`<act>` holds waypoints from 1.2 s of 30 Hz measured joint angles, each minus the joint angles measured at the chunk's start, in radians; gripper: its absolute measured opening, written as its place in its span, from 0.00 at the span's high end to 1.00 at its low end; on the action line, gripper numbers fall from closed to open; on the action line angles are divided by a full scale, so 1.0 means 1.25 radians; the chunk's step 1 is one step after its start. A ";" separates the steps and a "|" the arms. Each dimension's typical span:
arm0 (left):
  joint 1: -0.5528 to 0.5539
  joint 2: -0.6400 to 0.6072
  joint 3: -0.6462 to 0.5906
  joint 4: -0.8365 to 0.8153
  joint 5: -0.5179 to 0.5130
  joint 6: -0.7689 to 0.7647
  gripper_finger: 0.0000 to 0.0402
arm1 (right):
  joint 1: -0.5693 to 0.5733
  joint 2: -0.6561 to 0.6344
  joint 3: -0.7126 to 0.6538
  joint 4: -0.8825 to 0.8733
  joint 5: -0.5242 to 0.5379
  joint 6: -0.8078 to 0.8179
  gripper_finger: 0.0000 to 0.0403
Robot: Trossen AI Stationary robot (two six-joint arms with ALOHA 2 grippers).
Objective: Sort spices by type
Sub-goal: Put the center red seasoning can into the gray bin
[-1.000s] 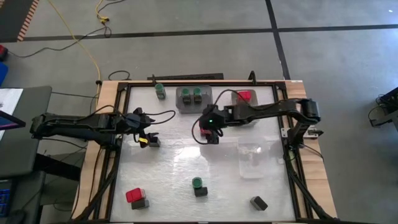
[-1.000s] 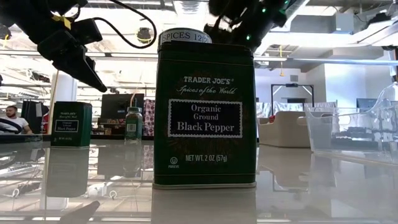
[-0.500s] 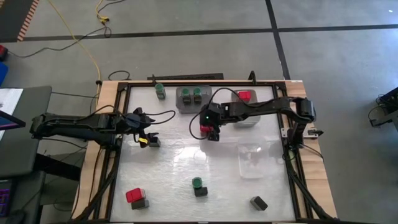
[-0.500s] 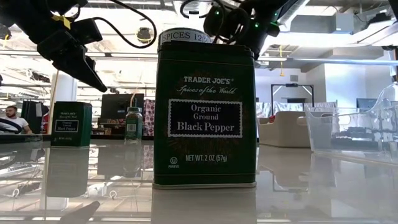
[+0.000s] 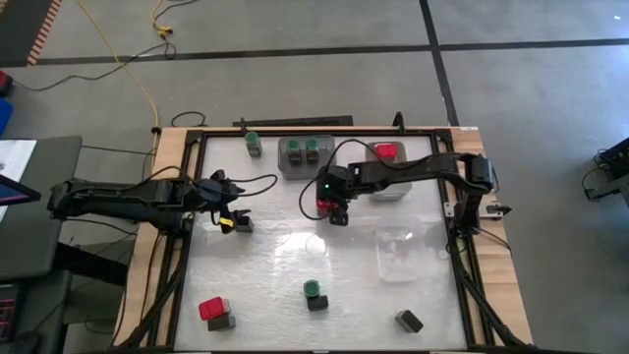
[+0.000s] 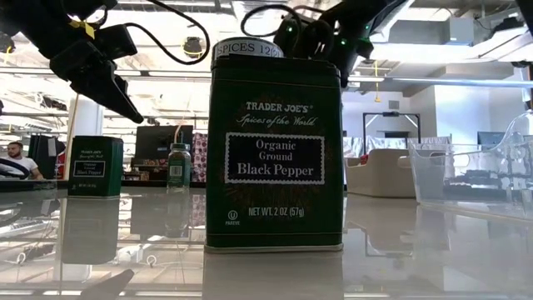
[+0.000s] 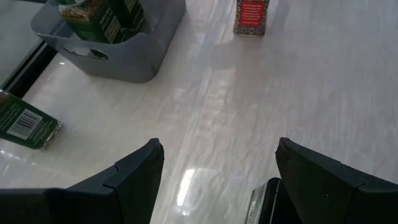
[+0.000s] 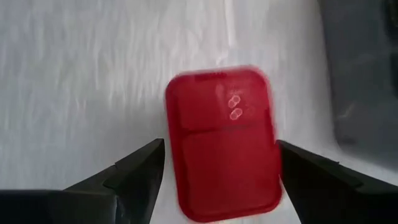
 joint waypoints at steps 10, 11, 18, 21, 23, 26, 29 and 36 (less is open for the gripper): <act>0.000 0.000 0.000 0.001 0.000 -0.005 0.26 | 0.000 0.016 0.001 0.052 -0.001 -0.001 0.20; 0.000 0.000 0.000 0.000 0.000 -0.005 0.26 | 0.000 0.015 0.003 0.063 0.000 0.000 0.20; 0.000 0.000 0.000 0.000 0.000 -0.005 0.26 | 0.001 0.013 0.002 0.037 0.000 -0.001 0.25; 0.000 0.000 0.000 0.000 0.000 -0.005 0.26 | 0.001 0.013 0.002 0.039 0.000 -0.001 0.29; 0.000 0.000 0.000 0.000 0.000 -0.005 0.26 | 0.001 0.013 0.002 0.039 0.000 -0.001 0.33; 0.000 0.000 0.000 0.000 0.000 -0.005 0.26 | 0.001 0.013 0.002 0.039 0.000 -0.001 0.39; 0.000 0.000 0.000 0.000 0.000 -0.005 0.26 | 0.001 0.013 0.002 0.038 0.000 -0.001 0.41; 0.000 0.000 0.000 0.000 0.000 -0.005 0.26 | 0.005 -0.003 0.024 -0.031 0.000 -0.007 0.41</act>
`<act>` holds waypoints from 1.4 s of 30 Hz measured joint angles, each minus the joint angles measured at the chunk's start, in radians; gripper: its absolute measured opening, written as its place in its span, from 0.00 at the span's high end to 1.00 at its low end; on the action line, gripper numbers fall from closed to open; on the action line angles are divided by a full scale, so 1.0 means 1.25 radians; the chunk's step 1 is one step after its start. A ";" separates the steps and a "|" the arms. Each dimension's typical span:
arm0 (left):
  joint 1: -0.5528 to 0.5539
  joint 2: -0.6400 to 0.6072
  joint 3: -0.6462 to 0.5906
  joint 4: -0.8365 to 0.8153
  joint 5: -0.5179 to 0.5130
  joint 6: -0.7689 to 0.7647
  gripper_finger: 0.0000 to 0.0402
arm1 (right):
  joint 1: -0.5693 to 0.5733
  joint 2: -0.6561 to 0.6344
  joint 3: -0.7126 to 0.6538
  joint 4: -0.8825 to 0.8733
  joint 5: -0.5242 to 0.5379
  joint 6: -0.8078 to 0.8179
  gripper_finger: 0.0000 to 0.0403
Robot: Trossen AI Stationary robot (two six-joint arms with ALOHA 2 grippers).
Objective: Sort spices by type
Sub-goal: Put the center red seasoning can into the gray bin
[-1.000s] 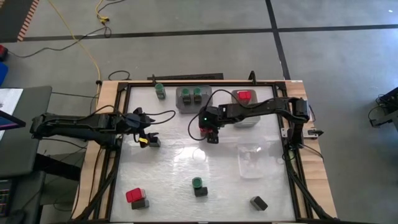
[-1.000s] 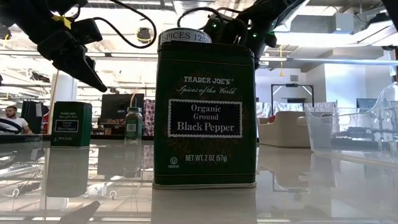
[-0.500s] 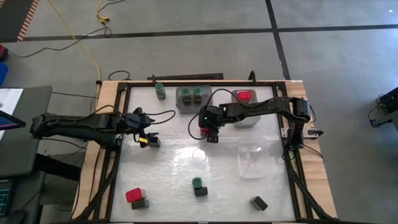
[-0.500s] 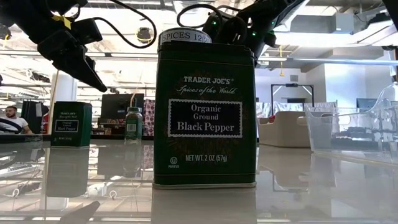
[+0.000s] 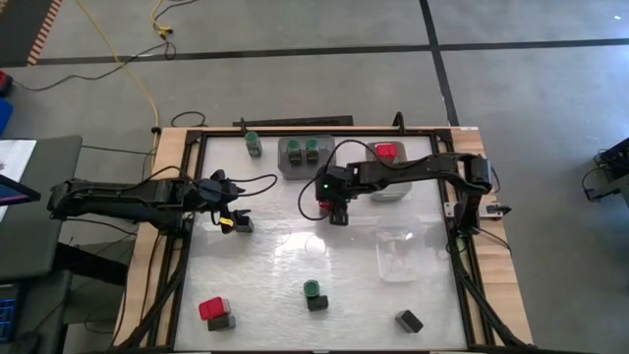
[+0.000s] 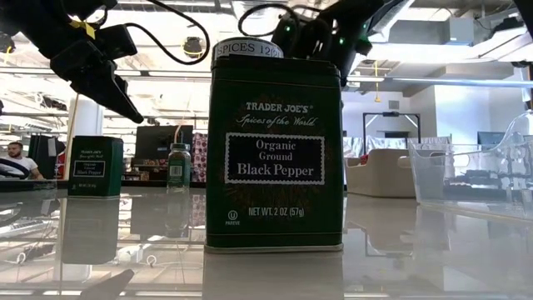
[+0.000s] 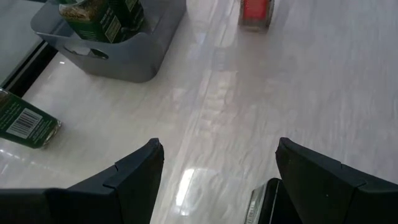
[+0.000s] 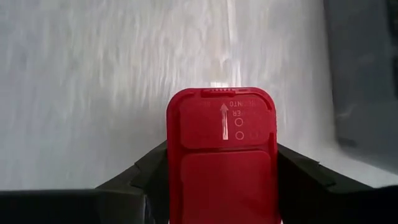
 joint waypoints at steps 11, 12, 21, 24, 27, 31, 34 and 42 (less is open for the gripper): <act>0.000 0.000 0.000 0.000 0.000 0.000 0.26 | 0.005 -0.206 0.009 -0.153 0.001 -0.057 0.41; 0.000 0.000 0.000 0.000 0.000 0.000 0.26 | 0.000 -0.228 0.009 -0.183 0.006 -0.057 0.41; 0.000 0.000 0.000 0.000 0.000 0.000 0.26 | -0.076 -0.407 -0.079 -0.291 0.064 -0.071 0.41; 0.000 0.000 0.000 0.000 0.000 0.000 0.26 | -0.119 -0.466 -0.151 -0.288 0.067 -0.104 0.41; 0.000 0.000 0.000 0.000 0.000 0.000 0.26 | -0.173 -0.519 -0.222 -0.274 0.067 -0.137 0.41; 0.000 0.000 0.000 0.000 0.000 0.000 0.26 | -0.247 -0.559 -0.284 -0.254 0.066 -0.172 0.41; 0.000 0.000 0.000 0.000 0.000 0.000 0.26 | -0.295 -0.573 -0.303 -0.224 0.041 -0.209 0.41; 0.000 0.000 0.000 0.000 0.000 0.000 0.26 | -0.382 -0.549 -0.362 -0.156 -0.075 -0.313 0.41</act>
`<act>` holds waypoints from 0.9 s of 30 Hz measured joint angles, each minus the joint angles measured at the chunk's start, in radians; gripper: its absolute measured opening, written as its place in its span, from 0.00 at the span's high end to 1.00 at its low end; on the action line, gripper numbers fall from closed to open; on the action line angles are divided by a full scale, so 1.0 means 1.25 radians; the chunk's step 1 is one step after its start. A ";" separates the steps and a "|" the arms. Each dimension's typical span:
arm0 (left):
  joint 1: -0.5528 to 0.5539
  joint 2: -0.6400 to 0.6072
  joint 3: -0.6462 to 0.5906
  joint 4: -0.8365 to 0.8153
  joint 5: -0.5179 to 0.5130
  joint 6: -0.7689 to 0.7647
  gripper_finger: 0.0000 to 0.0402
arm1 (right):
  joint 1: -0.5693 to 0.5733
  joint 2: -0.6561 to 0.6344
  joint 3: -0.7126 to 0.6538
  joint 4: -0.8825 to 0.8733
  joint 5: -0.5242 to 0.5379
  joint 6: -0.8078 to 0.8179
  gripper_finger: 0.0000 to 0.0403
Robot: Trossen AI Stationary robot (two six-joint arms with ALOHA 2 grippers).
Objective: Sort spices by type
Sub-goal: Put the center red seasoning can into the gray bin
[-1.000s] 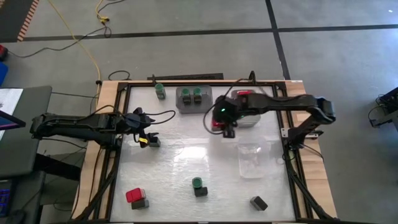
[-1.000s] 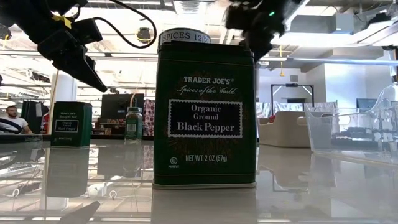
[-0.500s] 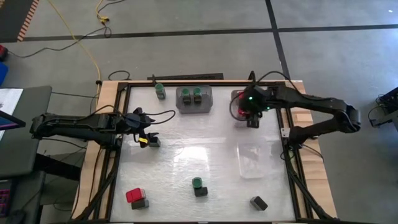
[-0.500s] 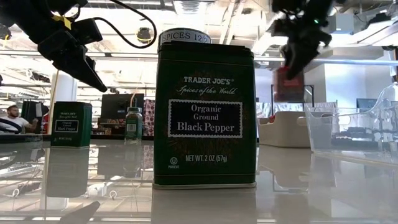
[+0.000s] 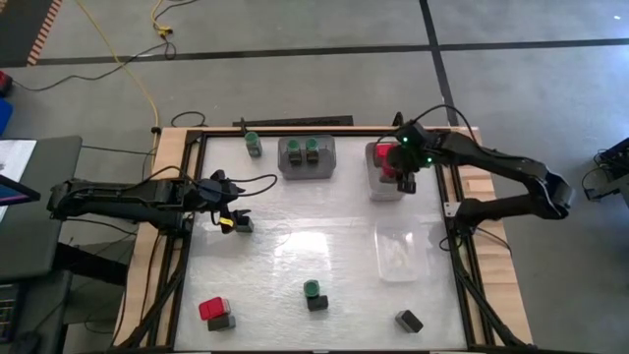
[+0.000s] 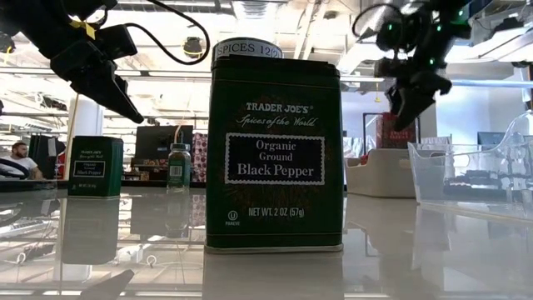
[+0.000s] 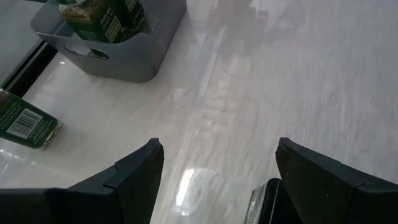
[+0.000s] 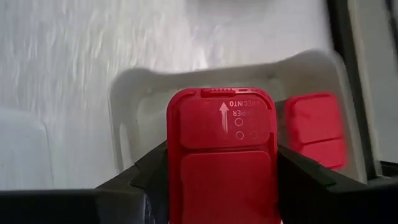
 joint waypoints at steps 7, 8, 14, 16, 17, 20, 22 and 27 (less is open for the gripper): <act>0.000 0.000 0.000 0.001 0.000 0.006 0.26 | -0.023 0.046 -0.082 0.116 -0.008 -0.079 0.41; 0.000 0.000 0.000 0.001 0.000 0.006 0.26 | -0.028 0.052 -0.090 0.129 -0.008 -0.089 0.41; 0.000 0.000 0.000 0.001 0.000 0.009 0.26 | -0.065 0.089 -0.097 0.151 -0.028 -0.137 0.41; 0.000 0.000 0.000 0.004 0.000 0.014 0.26 | -0.080 0.102 -0.097 0.164 -0.056 -0.148 0.41; 0.000 0.000 0.000 0.006 0.000 0.015 0.26 | -0.086 0.108 -0.096 0.167 -0.066 -0.151 0.41; 0.000 0.000 0.000 0.010 0.000 0.016 0.26 | -0.102 0.123 -0.096 0.172 -0.074 -0.160 0.41; 0.000 0.000 0.000 0.010 0.000 0.018 0.26 | -0.112 0.133 -0.096 0.178 -0.075 -0.169 0.41; 0.000 0.000 0.000 0.010 0.000 0.018 0.26 | -0.125 0.147 -0.094 0.191 -0.076 -0.181 0.41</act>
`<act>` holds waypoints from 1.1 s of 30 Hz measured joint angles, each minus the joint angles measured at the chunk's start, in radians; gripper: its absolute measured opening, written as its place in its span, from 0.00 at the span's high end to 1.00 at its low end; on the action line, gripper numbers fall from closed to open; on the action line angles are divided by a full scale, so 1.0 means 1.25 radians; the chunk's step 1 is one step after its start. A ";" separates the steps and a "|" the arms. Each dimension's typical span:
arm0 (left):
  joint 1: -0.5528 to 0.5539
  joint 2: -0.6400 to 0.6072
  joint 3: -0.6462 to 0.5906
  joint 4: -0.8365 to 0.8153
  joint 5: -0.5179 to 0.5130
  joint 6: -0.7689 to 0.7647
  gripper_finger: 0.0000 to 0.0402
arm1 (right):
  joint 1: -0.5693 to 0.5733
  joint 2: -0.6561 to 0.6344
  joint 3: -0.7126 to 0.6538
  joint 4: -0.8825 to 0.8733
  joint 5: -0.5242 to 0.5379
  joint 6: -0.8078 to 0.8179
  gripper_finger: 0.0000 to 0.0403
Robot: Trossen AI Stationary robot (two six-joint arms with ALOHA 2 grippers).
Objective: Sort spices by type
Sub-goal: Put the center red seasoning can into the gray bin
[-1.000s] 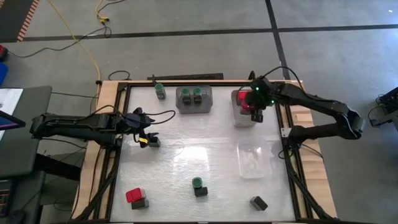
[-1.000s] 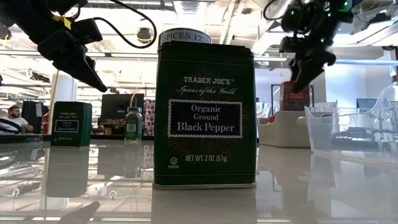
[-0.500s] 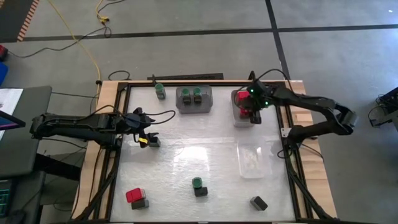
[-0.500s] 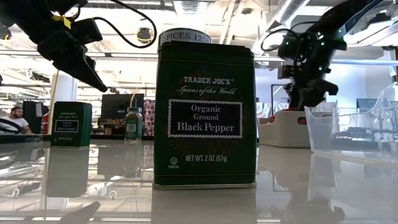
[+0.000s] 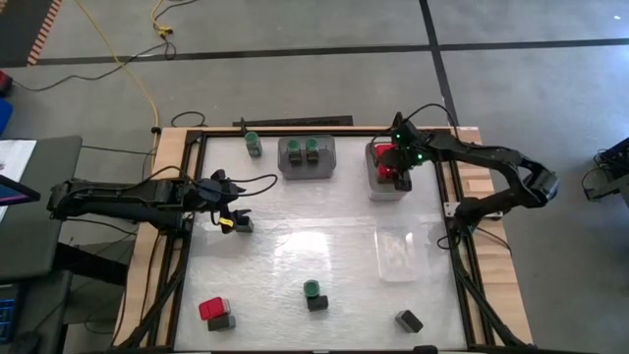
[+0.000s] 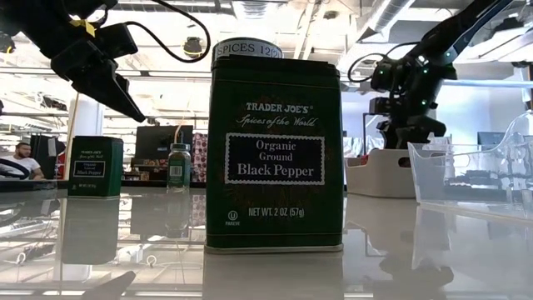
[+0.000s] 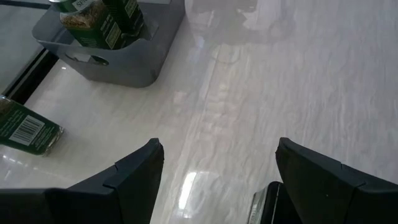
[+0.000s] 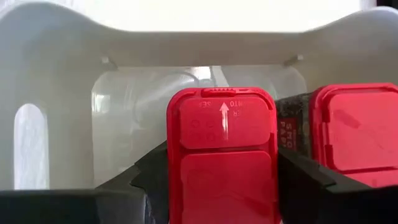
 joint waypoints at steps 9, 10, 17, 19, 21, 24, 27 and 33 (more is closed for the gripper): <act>0.000 0.000 0.000 0.000 0.000 0.003 0.26 | 0.000 0.001 0.000 0.002 0.001 0.003 0.36; 0.000 0.000 0.000 0.001 0.000 0.003 0.26 | 0.000 0.001 0.000 0.001 0.001 0.003 0.36; 0.000 0.000 0.000 0.002 0.000 0.003 0.26 | 0.000 0.001 -0.001 0.000 0.004 0.017 0.35; 0.000 0.000 0.000 0.003 0.000 0.003 0.26 | 0.000 0.001 -0.001 0.001 0.004 0.023 0.35; 0.000 0.000 0.000 0.003 0.000 0.003 0.26 | 0.000 0.001 -0.001 0.003 0.004 0.043 0.35; 0.000 0.000 0.000 0.003 0.000 0.003 0.26 | 0.000 0.001 -0.002 0.003 0.005 0.046 0.35; 0.000 0.000 0.000 0.003 0.000 0.003 0.26 | 0.000 0.001 -0.002 0.004 0.005 0.046 0.35; 0.000 0.000 0.000 0.003 0.000 0.003 0.26 | 0.000 0.001 -0.002 0.005 0.005 0.046 0.35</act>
